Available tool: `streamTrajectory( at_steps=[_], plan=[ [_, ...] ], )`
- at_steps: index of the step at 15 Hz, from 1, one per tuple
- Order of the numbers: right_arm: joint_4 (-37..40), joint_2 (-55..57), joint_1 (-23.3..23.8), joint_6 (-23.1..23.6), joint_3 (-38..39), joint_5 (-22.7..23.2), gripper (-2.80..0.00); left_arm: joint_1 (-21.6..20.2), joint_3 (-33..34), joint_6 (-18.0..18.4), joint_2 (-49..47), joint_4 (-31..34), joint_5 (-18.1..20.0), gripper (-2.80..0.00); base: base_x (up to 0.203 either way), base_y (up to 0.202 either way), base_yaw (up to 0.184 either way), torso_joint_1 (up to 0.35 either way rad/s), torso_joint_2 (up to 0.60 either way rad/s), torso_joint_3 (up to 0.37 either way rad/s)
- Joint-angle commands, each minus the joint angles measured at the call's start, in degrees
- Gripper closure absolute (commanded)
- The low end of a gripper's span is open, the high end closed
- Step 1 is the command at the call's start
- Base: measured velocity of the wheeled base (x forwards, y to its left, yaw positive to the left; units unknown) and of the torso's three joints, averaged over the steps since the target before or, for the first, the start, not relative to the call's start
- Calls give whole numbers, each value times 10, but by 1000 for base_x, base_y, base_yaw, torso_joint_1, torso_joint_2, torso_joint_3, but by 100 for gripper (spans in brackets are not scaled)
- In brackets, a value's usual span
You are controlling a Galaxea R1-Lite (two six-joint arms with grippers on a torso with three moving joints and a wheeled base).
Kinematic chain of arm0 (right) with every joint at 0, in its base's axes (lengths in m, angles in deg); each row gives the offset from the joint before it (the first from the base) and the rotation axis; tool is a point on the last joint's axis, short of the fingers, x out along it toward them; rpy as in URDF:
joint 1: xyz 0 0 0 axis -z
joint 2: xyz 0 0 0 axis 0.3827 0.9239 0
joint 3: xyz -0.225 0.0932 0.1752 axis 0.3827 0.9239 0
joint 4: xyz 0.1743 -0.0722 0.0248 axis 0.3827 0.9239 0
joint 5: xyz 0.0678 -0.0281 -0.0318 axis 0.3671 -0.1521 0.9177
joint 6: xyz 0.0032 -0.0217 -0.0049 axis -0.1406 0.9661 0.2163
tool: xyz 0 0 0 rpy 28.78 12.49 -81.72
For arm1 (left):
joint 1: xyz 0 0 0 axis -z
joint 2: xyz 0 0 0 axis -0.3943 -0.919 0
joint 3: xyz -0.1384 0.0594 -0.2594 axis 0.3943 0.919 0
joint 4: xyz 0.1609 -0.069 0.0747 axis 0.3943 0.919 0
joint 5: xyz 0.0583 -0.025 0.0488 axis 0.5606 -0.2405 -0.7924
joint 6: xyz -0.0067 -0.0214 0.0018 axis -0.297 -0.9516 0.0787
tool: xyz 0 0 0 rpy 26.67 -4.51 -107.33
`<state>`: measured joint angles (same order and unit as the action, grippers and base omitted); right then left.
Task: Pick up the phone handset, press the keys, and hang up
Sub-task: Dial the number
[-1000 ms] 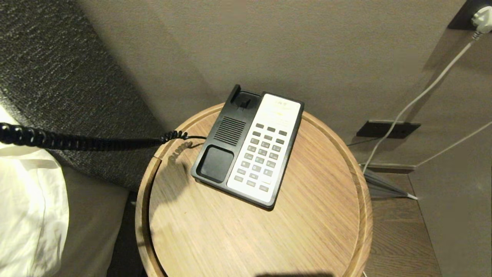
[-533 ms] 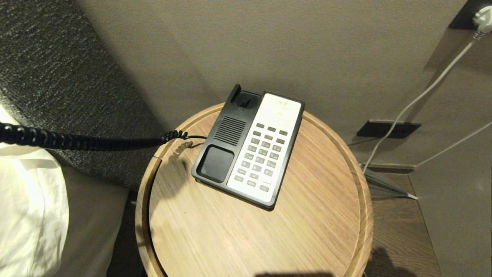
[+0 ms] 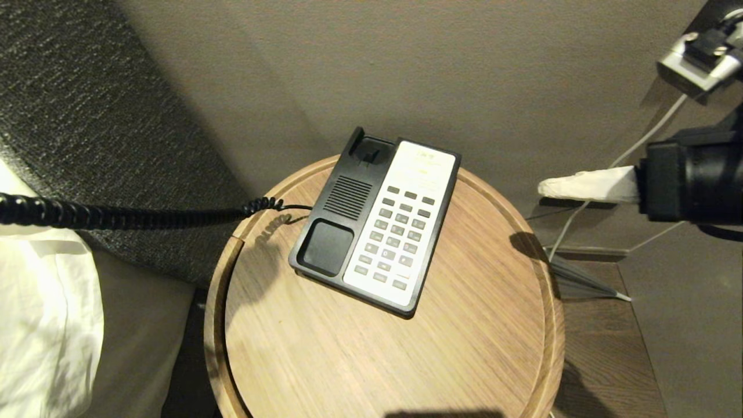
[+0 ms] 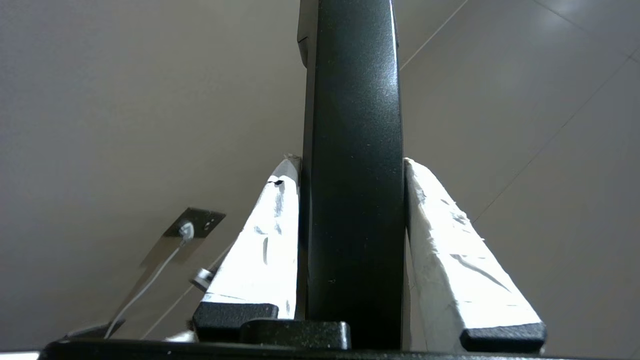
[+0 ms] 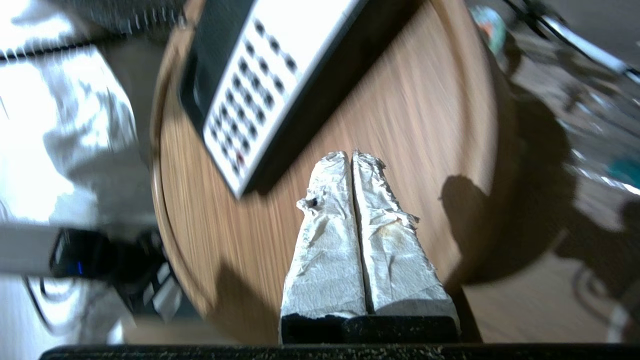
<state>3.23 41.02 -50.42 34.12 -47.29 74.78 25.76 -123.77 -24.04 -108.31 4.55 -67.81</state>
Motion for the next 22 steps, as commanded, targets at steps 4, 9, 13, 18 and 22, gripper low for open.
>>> streamTrajectory(
  at_steps=[4,9,13,18,22],
  plan=[
    [-67,87,-79,-49,-9,-29,0,0,17,-2,12,-2,-2,0,0,0,0,0,0,0],
    [-96,109,-110,-89,-6,-31,0,0,18,-4,19,-2,-3,0,0,0,0,0,0,0],
    [-97,126,-112,-91,-9,-39,0,0,21,-10,27,-2,-4,0,0,0,0,0,0,0],
    [-115,135,-122,-96,-3,-39,0,0,28,-13,34,-2,-4,0,0,0,0,0,0,0],
    [-131,150,-135,-114,-8,-39,0,0,40,-18,41,-2,-4,0,0,0,0,0,0,0]
  ],
)
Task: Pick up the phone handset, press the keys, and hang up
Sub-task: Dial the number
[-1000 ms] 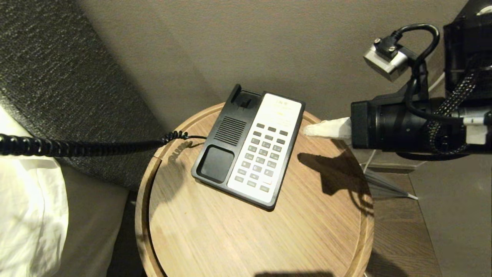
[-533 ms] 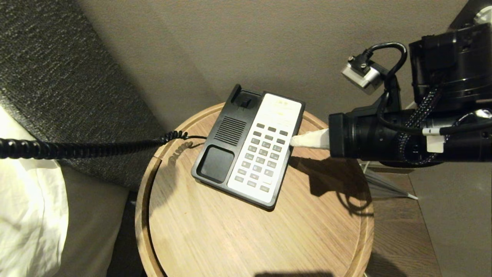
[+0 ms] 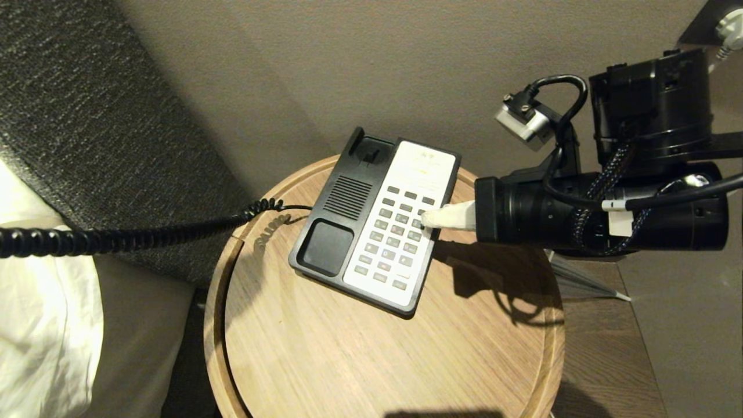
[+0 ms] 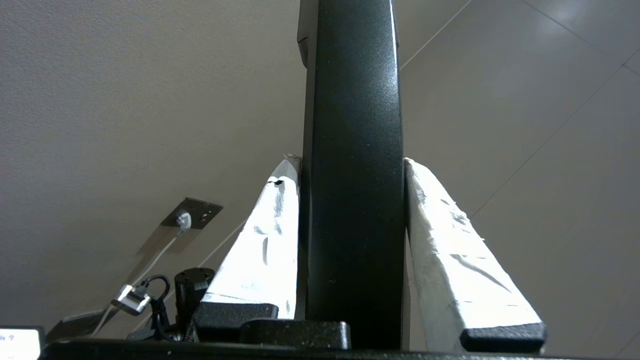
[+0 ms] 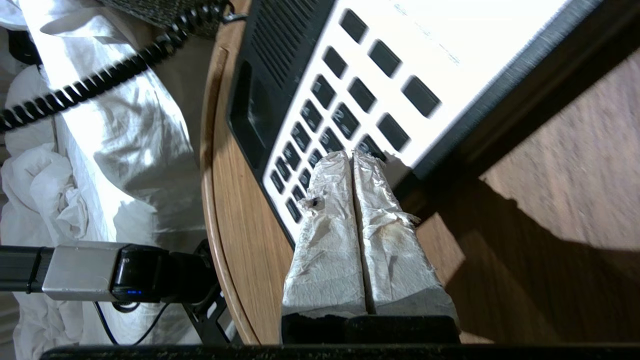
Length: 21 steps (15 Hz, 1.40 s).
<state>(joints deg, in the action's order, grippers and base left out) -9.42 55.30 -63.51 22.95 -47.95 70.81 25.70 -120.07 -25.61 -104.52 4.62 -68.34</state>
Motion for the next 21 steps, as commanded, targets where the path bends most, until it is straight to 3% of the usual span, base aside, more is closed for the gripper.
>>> streamTrajectory(
  at_steps=[1,21],
  plan=[
    [-13,12,-4,-2,-1,-1,0,0,3,-3,4,-2,1,0,0,0,0,0,0,0],
    [-57,13,-5,-4,6,-23,0,0,37,-2,22,-15,1,0,0,0,0,0,0,0]
  ],
)
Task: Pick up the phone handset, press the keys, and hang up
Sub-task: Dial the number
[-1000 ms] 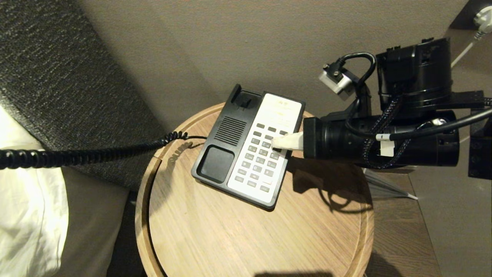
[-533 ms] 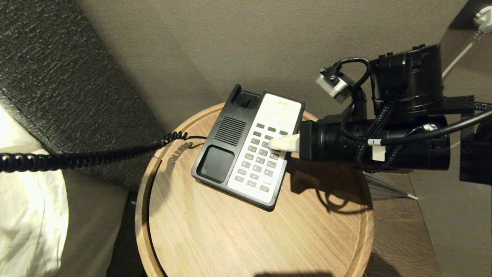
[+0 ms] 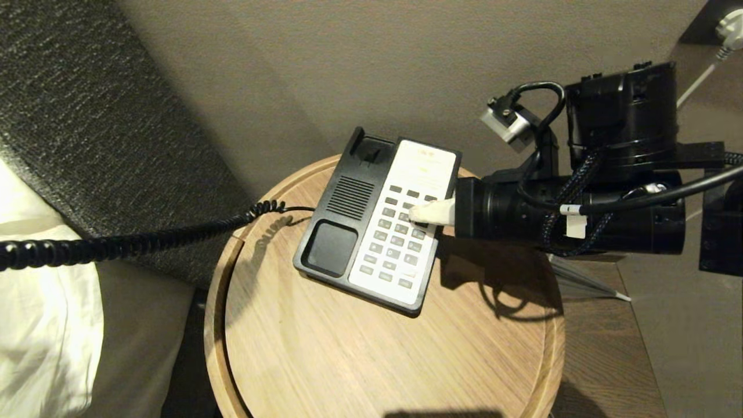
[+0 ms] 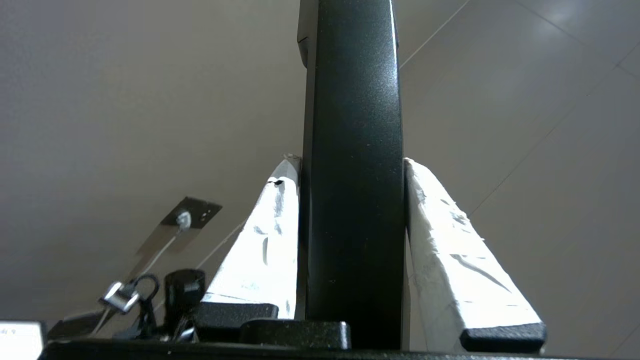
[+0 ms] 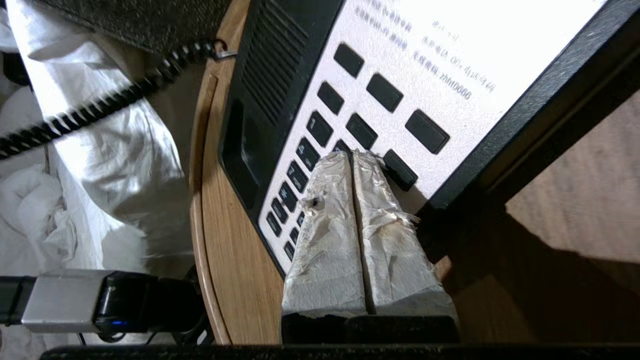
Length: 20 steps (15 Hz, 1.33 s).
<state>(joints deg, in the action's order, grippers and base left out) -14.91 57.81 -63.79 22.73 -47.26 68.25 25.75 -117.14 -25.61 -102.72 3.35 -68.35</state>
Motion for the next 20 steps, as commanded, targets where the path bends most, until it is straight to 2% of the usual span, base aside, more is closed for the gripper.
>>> streamTrajectory(
  at_steps=[1,17,20],
  plan=[
    [3,-18,-2,-2,0,3,0,0,9,-3,5,-2,1,0,0,0,0,0,0,0],
    [8,-8,-13,5,5,-7,0,0,30,-3,23,-2,1,0,0,0,0,0,0,0],
    [29,-14,-13,4,3,-6,0,0,37,-3,26,-2,1,0,0,0,0,0,0,0]
  ],
)
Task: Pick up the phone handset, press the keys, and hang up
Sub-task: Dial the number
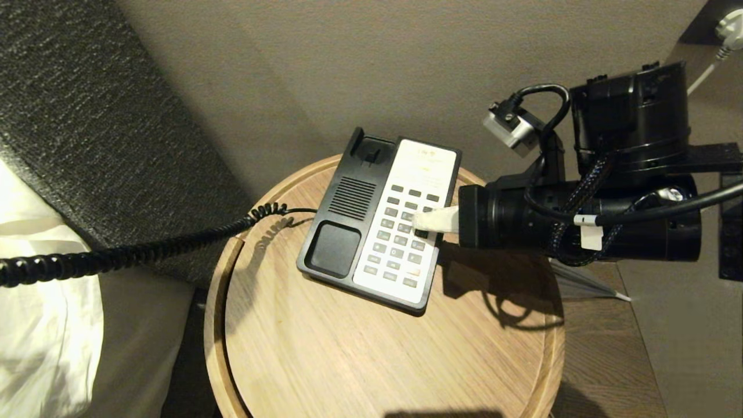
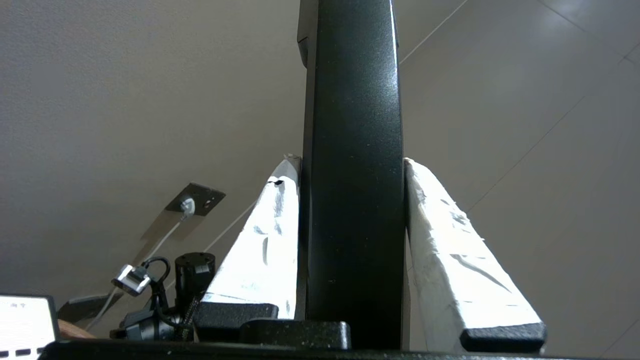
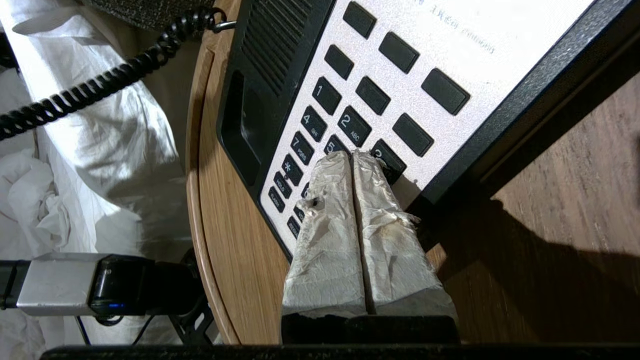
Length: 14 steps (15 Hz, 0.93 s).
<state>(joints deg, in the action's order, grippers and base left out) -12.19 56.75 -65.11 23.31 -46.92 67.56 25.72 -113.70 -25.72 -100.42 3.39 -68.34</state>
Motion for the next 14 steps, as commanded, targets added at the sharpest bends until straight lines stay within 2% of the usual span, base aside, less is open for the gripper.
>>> streamTrajectory(
  at_steps=[1,10,14],
  plan=[
    [1,-4,1,-2,2,1,0,0,4,-2,4,-2,0,0,0,0,0,0,0,0],
    [2,2,1,0,8,-2,0,0,3,-3,7,-2,-6,0,0,0,0,0,0,0],
    [-5,2,1,27,34,-3,0,0,3,-11,9,-2,-6,0,0,0,0,0,0,0]
  ],
)
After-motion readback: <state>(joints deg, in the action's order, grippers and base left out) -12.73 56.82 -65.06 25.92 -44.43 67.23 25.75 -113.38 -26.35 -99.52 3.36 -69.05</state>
